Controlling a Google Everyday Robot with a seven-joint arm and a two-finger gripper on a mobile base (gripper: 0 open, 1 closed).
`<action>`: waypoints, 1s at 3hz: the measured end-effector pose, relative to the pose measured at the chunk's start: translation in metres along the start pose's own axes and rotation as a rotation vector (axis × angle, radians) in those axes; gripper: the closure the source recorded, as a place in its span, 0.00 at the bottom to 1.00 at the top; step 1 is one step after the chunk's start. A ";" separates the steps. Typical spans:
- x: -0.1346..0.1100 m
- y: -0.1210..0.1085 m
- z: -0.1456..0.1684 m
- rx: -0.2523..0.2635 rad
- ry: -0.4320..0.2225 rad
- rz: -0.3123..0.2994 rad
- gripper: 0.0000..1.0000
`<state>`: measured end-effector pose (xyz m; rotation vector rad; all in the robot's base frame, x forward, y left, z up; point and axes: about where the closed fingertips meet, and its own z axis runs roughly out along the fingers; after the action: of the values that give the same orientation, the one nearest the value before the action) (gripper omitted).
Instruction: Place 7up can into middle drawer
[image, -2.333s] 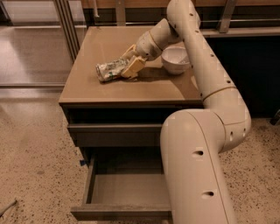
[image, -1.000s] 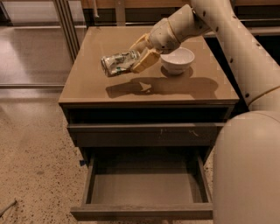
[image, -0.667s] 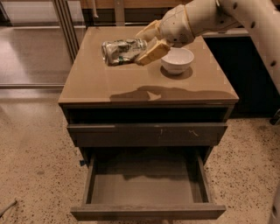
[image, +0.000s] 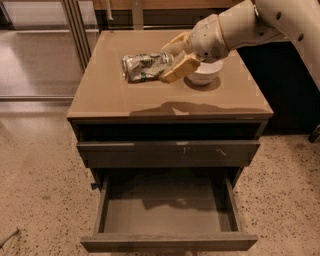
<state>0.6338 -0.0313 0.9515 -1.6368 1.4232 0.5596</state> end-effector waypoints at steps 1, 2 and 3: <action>-0.009 0.025 -0.022 0.005 0.035 0.065 1.00; -0.021 0.072 -0.049 0.009 0.077 0.140 1.00; -0.035 0.121 -0.070 0.025 0.115 0.196 1.00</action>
Offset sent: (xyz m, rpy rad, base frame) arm -0.1586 -0.0538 0.0252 -0.0852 0.1997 -0.1871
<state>0.4966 -0.0658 0.9771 -1.5400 1.6817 0.5626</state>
